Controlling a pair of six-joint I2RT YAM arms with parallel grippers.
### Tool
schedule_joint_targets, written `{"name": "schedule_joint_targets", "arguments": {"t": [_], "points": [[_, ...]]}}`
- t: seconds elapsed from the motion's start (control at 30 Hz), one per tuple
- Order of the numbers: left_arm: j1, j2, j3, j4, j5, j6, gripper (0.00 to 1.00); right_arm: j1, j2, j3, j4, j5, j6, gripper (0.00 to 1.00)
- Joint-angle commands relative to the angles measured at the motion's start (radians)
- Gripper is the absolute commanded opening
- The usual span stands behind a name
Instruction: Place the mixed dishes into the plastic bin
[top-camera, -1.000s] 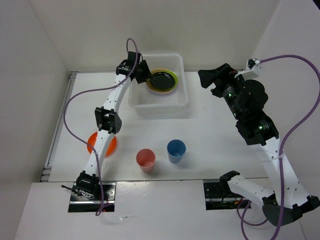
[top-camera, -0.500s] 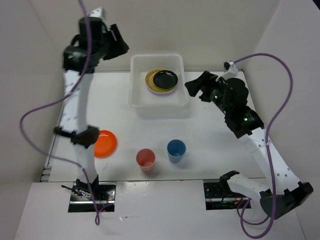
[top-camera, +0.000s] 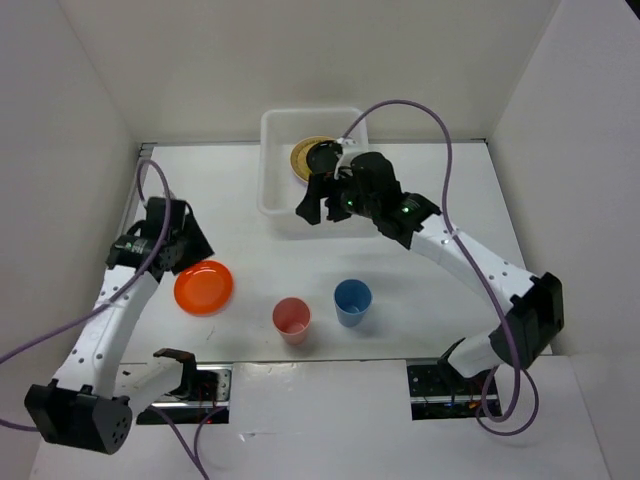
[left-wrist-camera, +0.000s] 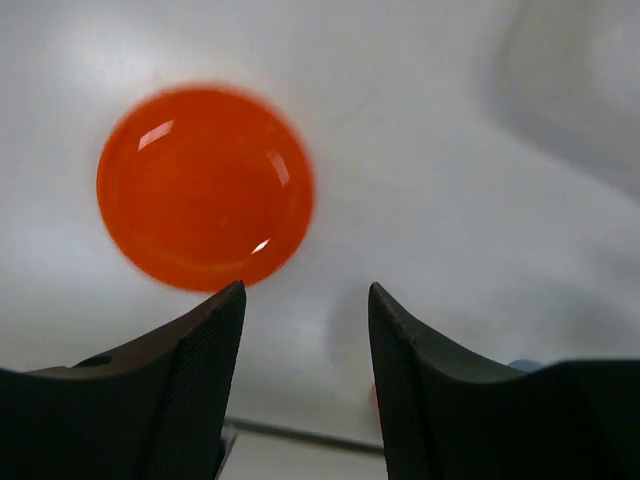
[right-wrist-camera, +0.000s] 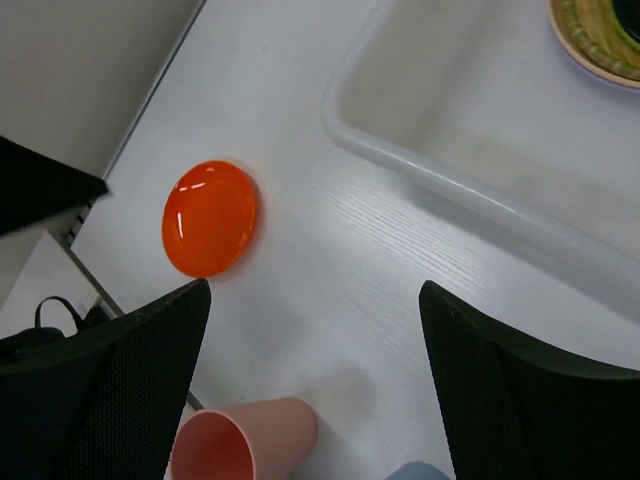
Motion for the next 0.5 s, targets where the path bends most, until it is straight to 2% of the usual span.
{"name": "schedule_joint_targets", "arguments": {"t": [0.0, 0.1, 0.23, 0.33, 0.37, 0.47], "points": [[0.083, -0.104, -0.183, 0.039, 0.165, -0.093, 0.60, 0.042, 0.092, 0.112, 0.013, -0.060, -0.067, 0.89], [0.162, -0.176, -0.260, 0.074, 0.257, -0.149, 0.53, 0.053, 0.184, 0.161, 0.002, -0.099, -0.091, 0.89], [0.243, -0.213, -0.323, 0.094, 0.317, -0.214, 0.53, 0.071, 0.240, 0.183, 0.014, -0.145, -0.101, 0.88], [0.266, -0.236, -0.378, 0.129, 0.417, -0.289, 0.53, 0.072, 0.250, 0.192, 0.027, -0.154, -0.110, 0.88], [0.275, -0.248, -0.444, 0.145, 0.444, -0.318, 0.52, 0.072, 0.250, 0.192, 0.027, -0.163, -0.119, 0.88], [0.275, -0.323, -0.523, 0.169, 0.472, -0.419, 0.51, 0.072, 0.273, 0.212, 0.027, -0.181, -0.143, 0.88]]}}
